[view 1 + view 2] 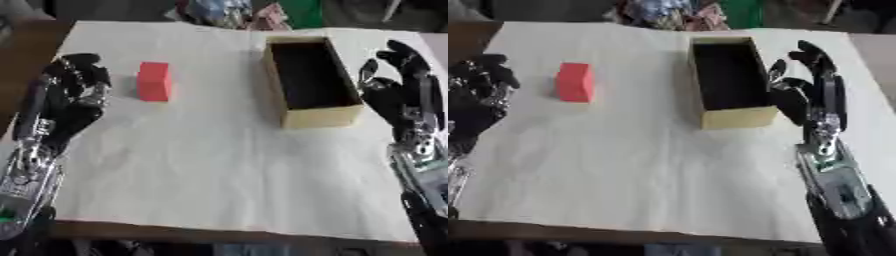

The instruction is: Pick up objects on the table and place them in the box.

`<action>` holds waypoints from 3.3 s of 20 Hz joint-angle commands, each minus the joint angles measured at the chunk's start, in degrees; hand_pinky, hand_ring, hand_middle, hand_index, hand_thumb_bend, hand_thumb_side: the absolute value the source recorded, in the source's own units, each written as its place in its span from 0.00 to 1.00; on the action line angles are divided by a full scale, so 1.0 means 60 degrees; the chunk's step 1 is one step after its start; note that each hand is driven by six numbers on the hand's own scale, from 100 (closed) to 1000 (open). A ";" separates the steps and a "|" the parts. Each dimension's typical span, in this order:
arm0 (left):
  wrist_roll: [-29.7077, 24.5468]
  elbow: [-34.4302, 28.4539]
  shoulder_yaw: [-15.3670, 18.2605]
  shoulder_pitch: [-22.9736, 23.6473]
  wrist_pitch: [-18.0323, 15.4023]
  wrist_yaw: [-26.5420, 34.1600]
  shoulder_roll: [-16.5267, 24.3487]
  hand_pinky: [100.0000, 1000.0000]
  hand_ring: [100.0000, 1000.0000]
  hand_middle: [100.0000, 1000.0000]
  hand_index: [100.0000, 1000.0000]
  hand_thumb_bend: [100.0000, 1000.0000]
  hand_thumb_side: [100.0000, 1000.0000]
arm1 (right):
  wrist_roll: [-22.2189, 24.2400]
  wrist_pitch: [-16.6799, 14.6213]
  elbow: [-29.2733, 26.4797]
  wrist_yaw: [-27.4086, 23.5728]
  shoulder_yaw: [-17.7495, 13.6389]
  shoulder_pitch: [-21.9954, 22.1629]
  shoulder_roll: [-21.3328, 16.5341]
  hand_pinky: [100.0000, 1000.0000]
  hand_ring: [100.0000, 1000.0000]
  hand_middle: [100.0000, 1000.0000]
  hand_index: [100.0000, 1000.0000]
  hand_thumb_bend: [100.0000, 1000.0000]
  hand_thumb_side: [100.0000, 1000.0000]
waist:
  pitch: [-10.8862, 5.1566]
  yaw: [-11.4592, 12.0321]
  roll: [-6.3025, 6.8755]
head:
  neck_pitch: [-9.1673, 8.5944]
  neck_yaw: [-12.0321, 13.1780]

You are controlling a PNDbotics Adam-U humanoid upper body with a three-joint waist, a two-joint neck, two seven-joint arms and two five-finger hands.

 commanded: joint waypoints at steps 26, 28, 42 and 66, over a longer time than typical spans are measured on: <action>0.0146 -0.0393 0.0137 -0.0474 0.0152 -0.0154 0.0912 0.72 0.51 0.50 0.68 0.06 0.03 | -0.0015 0.0049 -0.0241 0.0010 0.0010 -0.0094 -0.0317 0.63 0.93 0.68 0.84 0.00 0.00 | -0.0207 -0.0104 0.0134 | -0.0350 0.0018; 0.0136 -0.0430 0.0112 -0.0575 0.0207 -0.0249 0.1198 0.72 0.51 0.50 0.68 0.07 0.03 | -0.0020 0.0050 -0.0231 0.0011 0.0012 -0.0077 -0.0323 0.63 0.93 0.69 0.84 0.00 0.00 | -0.0222 -0.0126 0.0156 | -0.0383 0.0040; -0.1354 0.0579 -0.0541 -0.2492 0.0462 -0.1811 0.4586 0.71 0.58 0.59 0.76 0.21 0.05 | 0.0013 0.0026 -0.0163 0.0011 0.0080 0.0033 -0.0386 0.63 0.93 0.69 0.84 0.00 0.00 | -0.0320 -0.0268 0.0310 | -0.0637 0.0131; -0.5192 0.5708 -0.1876 -0.6253 -0.2188 -0.6300 0.3564 0.76 0.73 0.74 0.86 0.64 0.02 | 0.0107 0.0055 -0.0059 -0.0098 0.0192 0.0105 -0.0400 0.63 0.93 0.69 0.84 0.00 0.00 | -0.0332 -0.0345 0.0258 | -0.0928 0.0345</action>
